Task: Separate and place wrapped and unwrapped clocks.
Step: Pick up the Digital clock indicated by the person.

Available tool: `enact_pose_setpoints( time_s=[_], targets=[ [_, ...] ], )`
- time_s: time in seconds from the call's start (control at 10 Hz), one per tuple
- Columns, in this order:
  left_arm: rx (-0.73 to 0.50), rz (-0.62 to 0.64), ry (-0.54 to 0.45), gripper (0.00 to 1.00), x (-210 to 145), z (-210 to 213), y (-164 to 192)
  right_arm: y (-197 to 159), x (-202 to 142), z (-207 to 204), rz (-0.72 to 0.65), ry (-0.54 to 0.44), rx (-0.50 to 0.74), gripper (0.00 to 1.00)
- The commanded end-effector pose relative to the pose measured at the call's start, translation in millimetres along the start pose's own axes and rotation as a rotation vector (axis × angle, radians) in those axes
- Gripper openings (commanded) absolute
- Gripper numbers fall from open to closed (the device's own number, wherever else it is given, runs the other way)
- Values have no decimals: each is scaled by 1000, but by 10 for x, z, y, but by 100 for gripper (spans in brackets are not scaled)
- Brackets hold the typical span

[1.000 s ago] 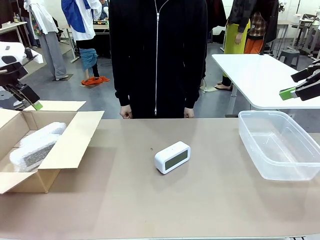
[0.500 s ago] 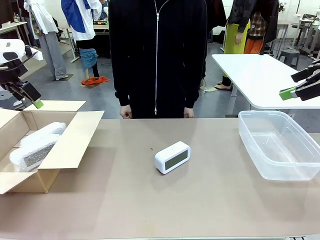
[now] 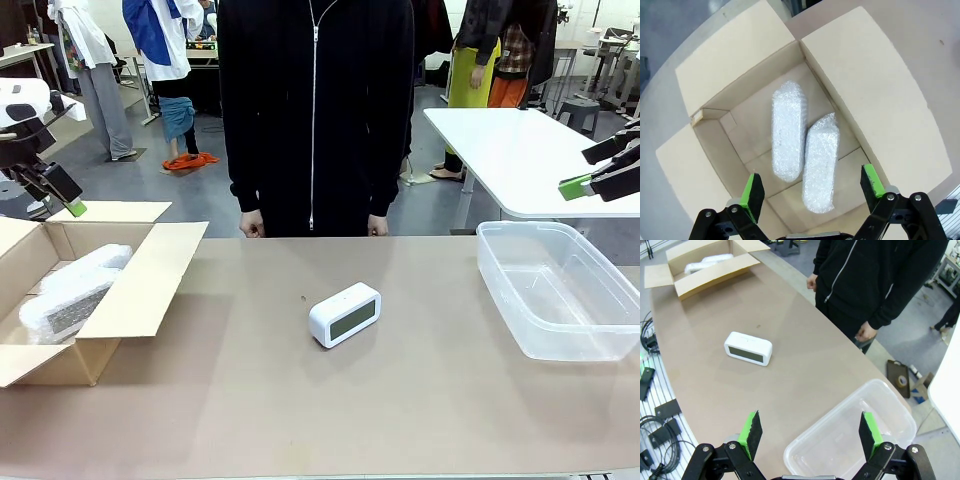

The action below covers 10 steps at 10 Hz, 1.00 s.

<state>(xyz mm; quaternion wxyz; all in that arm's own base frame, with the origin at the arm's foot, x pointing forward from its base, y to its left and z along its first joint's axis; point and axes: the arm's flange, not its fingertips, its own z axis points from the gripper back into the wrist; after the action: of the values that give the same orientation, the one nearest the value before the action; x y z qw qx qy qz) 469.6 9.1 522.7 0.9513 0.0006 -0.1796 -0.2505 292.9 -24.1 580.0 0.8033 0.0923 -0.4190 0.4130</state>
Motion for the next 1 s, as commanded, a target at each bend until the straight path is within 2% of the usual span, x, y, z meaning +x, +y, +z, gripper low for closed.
enact_pose_setpoints(
  time_s=[0.0,0.6,0.7,0.8,0.9],
  targets=[
    [0,-17,-4,100,-11,-1,20,-5,-8,-17,-7,-10,17,100],
    [0,0,0,100,0,0,0,-5,-8,-17,-7,-10,17,100],
    [80,-117,-18,100,3,42,49,-5,-8,-17,-7,-10,17,100],
    [61,-263,-42,100,-56,107,120,-5,-8,-17,-7,-10,17,100],
    [51,-333,-27,100,-127,196,208,-5,-8,-17,-7,-10,17,100]
  ],
)
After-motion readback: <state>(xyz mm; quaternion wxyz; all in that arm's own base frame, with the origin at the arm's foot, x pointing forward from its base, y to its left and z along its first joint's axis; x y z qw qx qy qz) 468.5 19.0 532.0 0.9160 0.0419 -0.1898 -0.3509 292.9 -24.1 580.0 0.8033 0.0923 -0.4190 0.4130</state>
